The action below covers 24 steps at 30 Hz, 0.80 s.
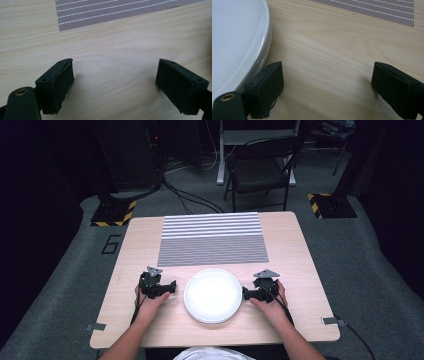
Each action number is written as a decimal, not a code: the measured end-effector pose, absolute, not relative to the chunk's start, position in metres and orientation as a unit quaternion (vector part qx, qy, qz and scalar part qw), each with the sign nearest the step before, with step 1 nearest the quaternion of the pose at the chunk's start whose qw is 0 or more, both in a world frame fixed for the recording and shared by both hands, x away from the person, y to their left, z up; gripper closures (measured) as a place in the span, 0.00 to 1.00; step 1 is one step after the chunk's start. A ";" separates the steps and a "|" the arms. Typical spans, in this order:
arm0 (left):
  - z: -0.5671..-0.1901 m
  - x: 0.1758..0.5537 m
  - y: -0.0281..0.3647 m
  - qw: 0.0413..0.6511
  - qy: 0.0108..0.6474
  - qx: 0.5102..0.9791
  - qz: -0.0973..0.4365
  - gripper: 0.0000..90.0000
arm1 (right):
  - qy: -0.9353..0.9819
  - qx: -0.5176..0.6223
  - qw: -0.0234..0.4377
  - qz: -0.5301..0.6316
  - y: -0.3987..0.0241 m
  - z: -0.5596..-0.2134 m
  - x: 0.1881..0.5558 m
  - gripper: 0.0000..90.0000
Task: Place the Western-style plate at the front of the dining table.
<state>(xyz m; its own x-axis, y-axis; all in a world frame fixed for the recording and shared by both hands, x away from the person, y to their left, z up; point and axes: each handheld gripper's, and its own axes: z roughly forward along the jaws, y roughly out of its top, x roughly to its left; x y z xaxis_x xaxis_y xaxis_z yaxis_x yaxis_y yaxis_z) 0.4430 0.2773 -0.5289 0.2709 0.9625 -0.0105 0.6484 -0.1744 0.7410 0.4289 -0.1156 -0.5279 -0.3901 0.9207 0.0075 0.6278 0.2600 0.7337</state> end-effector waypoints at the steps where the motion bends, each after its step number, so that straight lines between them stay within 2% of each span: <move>1: -0.529 0.443 0.277 0.326 0.553 0.728 0.241 0.16 | 0.763 0.508 0.218 0.336 -0.116 -0.528 0.429 0.11; 14: -0.529 0.441 0.280 0.329 0.555 0.723 0.245 0.20 | 0.756 0.511 0.227 0.340 -0.117 -0.527 0.425 0.21; 22: -0.529 0.440 0.281 0.328 0.557 0.722 0.245 0.20 | 0.752 0.516 0.233 0.339 -0.115 -0.527 0.424 0.22; 24: -0.528 0.439 0.282 0.333 0.559 0.718 0.246 0.24 | 0.751 0.517 0.233 0.339 -0.115 -0.527 0.424 0.22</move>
<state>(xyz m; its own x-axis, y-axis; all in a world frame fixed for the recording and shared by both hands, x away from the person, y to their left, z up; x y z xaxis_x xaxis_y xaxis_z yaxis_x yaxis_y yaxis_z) 0.4391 0.2816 -0.5284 0.2532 0.9672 -0.0196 0.6396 -0.1522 0.7535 0.4240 -0.1154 -0.5275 -0.3579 0.9338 0.0007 0.6182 0.2364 0.7496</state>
